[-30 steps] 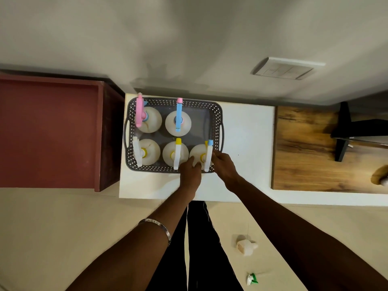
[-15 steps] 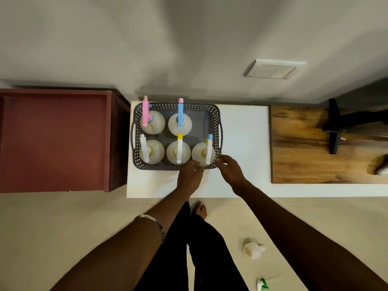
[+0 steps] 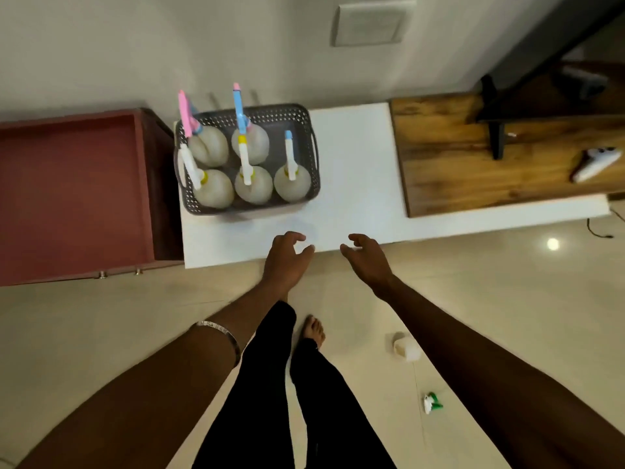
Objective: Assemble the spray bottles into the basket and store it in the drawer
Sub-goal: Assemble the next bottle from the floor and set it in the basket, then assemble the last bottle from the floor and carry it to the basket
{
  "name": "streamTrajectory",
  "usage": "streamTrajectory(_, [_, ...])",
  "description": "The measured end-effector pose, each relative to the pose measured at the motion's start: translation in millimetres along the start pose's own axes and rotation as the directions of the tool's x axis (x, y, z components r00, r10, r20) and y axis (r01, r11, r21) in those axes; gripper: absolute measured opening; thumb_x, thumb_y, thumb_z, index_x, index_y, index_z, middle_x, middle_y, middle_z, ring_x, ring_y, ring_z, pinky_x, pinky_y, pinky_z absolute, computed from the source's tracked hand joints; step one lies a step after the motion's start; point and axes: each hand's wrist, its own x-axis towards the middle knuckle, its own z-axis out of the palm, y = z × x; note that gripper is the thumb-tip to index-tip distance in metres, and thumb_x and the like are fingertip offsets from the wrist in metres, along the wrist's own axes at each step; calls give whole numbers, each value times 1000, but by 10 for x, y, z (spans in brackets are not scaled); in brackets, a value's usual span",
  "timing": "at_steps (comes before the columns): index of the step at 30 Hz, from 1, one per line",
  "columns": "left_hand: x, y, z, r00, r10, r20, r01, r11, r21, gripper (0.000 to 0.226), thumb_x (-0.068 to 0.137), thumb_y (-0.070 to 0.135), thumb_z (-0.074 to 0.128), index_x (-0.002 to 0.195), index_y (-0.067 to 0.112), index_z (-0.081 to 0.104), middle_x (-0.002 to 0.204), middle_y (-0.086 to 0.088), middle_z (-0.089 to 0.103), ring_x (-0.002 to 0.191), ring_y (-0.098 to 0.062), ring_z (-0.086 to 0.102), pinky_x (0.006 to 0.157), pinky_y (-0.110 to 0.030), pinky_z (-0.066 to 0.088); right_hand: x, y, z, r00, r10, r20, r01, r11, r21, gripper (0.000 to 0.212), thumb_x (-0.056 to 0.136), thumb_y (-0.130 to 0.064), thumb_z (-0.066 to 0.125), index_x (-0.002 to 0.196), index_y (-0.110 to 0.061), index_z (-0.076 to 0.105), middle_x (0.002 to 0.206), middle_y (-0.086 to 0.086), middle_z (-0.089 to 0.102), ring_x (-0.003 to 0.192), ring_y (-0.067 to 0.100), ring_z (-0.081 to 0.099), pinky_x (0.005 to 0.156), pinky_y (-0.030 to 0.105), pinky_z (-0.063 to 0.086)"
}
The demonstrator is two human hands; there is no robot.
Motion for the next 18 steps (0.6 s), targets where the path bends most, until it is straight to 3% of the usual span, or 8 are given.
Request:
streamTrajectory(13, [-945, -481, 754, 969, 76, 237, -130, 967, 220, 28, 87, 38, 65, 112, 28, 58, 126, 0, 53, 111, -15, 56, 97, -32, 46, -1242, 1359, -74, 976, 203, -84, -189, 971, 144, 53, 96, -31, 60, 142, -8, 49, 144, 15, 50, 132, 26, 51, 104, 34, 43])
streamTrajectory(18, [-1112, -526, 1275, 934, 82, 347, -195, 932, 305, 35, 86, 42, 65, 117, 27, 57, 129, 0, 52, 109, -13, 54, 92, -27, 43, -1500, 1846, -108, 955, 276, -112, -241, 937, 255, 54, 95, -35, 59, 144, -15, 47, 145, 10, 45, 132, 22, 48, 105, 33, 42])
